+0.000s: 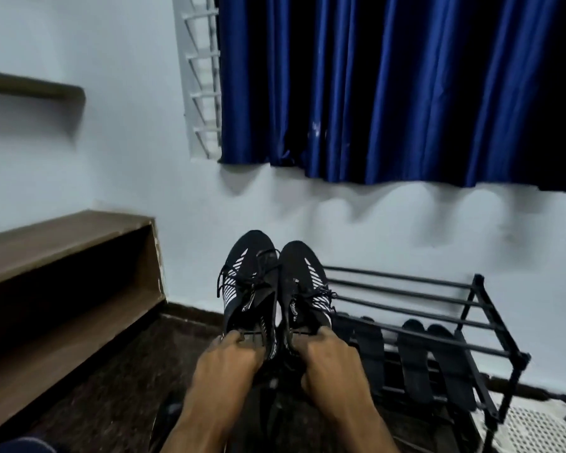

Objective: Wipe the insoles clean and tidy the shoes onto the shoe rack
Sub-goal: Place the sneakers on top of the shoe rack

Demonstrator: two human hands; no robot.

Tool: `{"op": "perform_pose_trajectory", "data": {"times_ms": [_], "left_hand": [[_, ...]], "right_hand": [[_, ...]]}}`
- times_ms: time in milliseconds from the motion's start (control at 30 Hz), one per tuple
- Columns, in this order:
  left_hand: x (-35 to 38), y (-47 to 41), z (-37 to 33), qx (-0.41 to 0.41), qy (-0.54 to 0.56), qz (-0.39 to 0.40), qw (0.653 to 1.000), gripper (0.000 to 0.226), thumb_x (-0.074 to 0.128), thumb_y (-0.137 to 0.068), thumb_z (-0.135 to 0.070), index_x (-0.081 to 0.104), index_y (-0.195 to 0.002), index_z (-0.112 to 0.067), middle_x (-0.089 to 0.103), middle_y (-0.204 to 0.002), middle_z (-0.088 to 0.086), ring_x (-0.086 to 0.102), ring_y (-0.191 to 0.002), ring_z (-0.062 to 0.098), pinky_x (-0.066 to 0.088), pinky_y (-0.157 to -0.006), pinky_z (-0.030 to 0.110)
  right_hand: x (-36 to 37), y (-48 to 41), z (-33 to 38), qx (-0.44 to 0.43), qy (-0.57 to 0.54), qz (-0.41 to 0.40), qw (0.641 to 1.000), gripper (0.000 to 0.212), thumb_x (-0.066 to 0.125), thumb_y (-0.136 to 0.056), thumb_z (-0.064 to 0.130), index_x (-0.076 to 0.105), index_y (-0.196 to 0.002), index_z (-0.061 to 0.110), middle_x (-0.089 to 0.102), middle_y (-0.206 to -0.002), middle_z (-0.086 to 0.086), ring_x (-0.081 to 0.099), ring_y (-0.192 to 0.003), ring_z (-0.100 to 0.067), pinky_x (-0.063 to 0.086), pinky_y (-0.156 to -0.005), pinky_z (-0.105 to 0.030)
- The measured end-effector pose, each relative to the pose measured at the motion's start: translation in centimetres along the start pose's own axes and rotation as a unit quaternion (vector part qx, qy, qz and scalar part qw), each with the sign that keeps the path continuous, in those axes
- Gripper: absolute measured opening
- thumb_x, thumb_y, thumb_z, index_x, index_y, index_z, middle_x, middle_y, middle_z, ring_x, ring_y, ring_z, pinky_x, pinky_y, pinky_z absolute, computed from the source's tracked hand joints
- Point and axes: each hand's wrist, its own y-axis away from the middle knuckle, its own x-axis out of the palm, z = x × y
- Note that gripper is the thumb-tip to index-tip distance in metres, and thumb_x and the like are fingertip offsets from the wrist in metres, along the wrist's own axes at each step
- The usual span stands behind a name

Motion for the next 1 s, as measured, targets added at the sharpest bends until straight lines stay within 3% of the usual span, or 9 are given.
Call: {"op": "perform_pose_trajectory", "data": {"times_ms": [67, 167, 333, 500, 533, 600, 667, 733, 1000], "left_hand": [[-1.9, -2.1, -0.7, 0.034, -0.001, -0.059, 0.998, 0.021, 0.065, -0.084, -0.023, 0.06, -0.104, -0.024, 0.06, -0.105, -0.009, 0.053, -0.108, 0.011, 0.044, -0.079, 0.024], [-3.6, -6.0, -2.4, 0.115, 0.02, -0.131, 0.984, 0.04, 0.089, -0.041, -0.024, 0.058, -0.066, -0.025, 0.058, -0.065, -0.015, 0.058, -0.068, 0.007, 0.039, -0.049, 0.019], [-4.1, -12.6, -8.3, 0.176, 0.043, -0.164, 0.97, 0.045, 0.08, -0.028, -0.007, 0.055, -0.062, -0.024, 0.053, -0.058, -0.012, 0.058, -0.057, 0.012, 0.038, -0.036, 0.025], [-1.8, -17.9, -15.8, 0.231, 0.115, -0.113, 0.959, 0.011, 0.058, -0.062, -0.02, 0.057, -0.072, -0.022, 0.059, -0.07, -0.008, 0.061, -0.071, 0.013, 0.039, -0.049, 0.027], [-0.9, -19.1, -17.3, 0.215, 0.121, -0.083, 0.966, 0.012, 0.054, -0.073, -0.019, 0.059, -0.084, -0.022, 0.061, -0.083, -0.006, 0.062, -0.084, 0.015, 0.04, -0.059, 0.028], [1.0, -20.6, -19.9, 0.209, 0.125, -0.049, 0.969, 0.017, 0.05, -0.085, -0.022, 0.056, -0.101, -0.022, 0.056, -0.099, -0.004, 0.06, -0.1, 0.019, 0.037, -0.071, 0.028], [2.3, -21.7, -21.9, 0.196, 0.143, -0.022, 0.97, 0.014, 0.052, -0.09, -0.028, 0.056, -0.102, -0.022, 0.048, -0.095, -0.004, 0.061, -0.099, 0.019, 0.032, -0.07, 0.025], [3.9, -23.1, -23.5, 0.194, 0.16, 0.002, 0.968, 0.015, 0.053, -0.09, -0.026, 0.058, -0.104, -0.022, 0.043, -0.093, -0.005, 0.062, -0.099, 0.018, 0.031, -0.069, 0.022], [8.7, -26.3, -25.5, 0.191, 0.167, 0.06, 0.965, 0.019, 0.047, -0.084, -0.007, 0.059, -0.087, -0.021, 0.055, -0.089, -0.005, 0.059, -0.08, 0.013, 0.05, -0.072, 0.028]], "right_hand": [[-2.5, -1.3, -1.6, -0.037, 0.013, -0.077, 0.996, 0.036, 0.065, -0.061, 0.01, 0.063, -0.094, 0.024, 0.061, -0.088, 0.006, 0.062, -0.088, -0.018, 0.036, -0.055, -0.03], [-6.1, -3.8, -5.0, -0.059, 0.093, -0.111, 0.988, 0.034, 0.07, -0.032, 0.019, 0.056, -0.062, 0.024, 0.054, -0.054, 0.012, 0.059, -0.062, -0.01, 0.02, -0.037, -0.024], [-10.9, -4.7, -12.6, -0.027, 0.153, -0.106, 0.982, 0.027, 0.061, -0.05, 0.008, 0.061, -0.074, 0.021, 0.064, -0.065, 0.007, 0.061, -0.075, -0.018, 0.025, -0.042, -0.024], [-9.6, -3.7, -20.7, 0.06, 0.184, -0.038, 0.98, 0.042, 0.085, -0.028, 0.021, 0.06, -0.061, 0.024, 0.055, -0.051, 0.01, 0.06, -0.062, -0.009, 0.029, -0.031, -0.021], [-9.2, -3.7, -22.2, 0.078, 0.184, -0.04, 0.979, 0.04, 0.086, -0.032, 0.021, 0.062, -0.064, 0.024, 0.058, -0.054, 0.008, 0.061, -0.066, -0.01, 0.031, -0.035, -0.023], [-8.8, -3.8, -24.5, 0.117, 0.153, -0.034, 0.981, 0.025, 0.074, -0.066, 0.014, 0.066, -0.089, 0.019, 0.068, -0.082, 0.001, 0.06, -0.095, -0.018, 0.039, -0.053, -0.029], [-8.3, -3.9, -26.4, 0.151, 0.149, -0.002, 0.977, 0.03, 0.052, -0.084, 0.007, 0.06, -0.112, 0.015, 0.066, -0.106, -0.006, 0.052, -0.115, -0.024, 0.043, -0.071, -0.035], [-7.6, -3.7, -28.2, 0.19, 0.136, 0.018, 0.972, 0.033, 0.048, -0.086, 0.007, 0.059, -0.116, 0.016, 0.062, -0.112, -0.008, 0.054, -0.112, -0.027, 0.046, -0.08, -0.037], [-4.9, -3.0, -32.1, 0.231, 0.098, 0.056, 0.966, 0.031, 0.048, -0.083, 0.009, 0.06, -0.109, 0.02, 0.058, -0.111, -0.011, 0.061, -0.099, -0.033, 0.041, -0.073, -0.035]]}}
